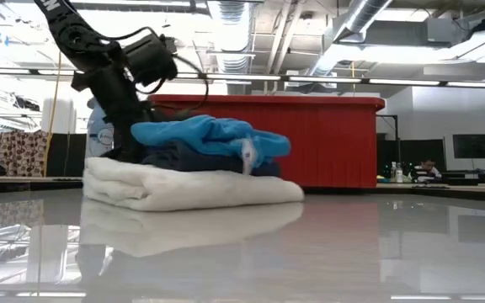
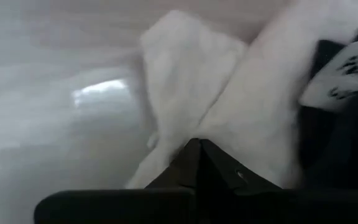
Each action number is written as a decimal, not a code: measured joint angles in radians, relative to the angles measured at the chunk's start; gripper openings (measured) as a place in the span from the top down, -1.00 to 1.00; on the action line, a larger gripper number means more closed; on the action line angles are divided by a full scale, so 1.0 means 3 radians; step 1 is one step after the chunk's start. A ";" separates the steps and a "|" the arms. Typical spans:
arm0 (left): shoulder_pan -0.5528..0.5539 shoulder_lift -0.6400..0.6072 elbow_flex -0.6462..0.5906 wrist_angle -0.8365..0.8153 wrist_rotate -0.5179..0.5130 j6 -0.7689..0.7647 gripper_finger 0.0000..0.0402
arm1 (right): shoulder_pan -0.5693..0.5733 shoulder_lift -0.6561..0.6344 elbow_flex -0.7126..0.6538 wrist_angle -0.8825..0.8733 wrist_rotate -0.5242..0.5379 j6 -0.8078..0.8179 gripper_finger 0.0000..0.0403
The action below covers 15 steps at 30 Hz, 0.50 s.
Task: Fold Laundry from Bin
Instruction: Put the stacked clothes into the red bin
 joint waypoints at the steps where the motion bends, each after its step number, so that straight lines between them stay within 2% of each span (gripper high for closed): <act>1: -0.0028 0.0006 0.0000 0.0115 0.0050 0.0038 1.00 | -0.0032 0.0020 0.0000 -0.0001 -0.0002 -0.0035 0.91; 5: -0.0094 -0.0011 0.0143 0.0388 0.0414 0.0222 1.00 | -0.0121 0.0110 0.0000 -0.0064 -0.0027 -0.0272 0.87; 8: -0.0096 -0.0081 0.0298 0.0336 0.0753 0.0461 1.00 | -0.0217 0.0149 -0.0003 -0.0207 -0.0121 -0.0412 0.82; 15: -0.0072 -0.0436 0.0721 -0.0418 0.0913 0.0922 1.00 | -0.0616 0.0112 0.0000 -0.0291 -0.1001 -0.0537 0.79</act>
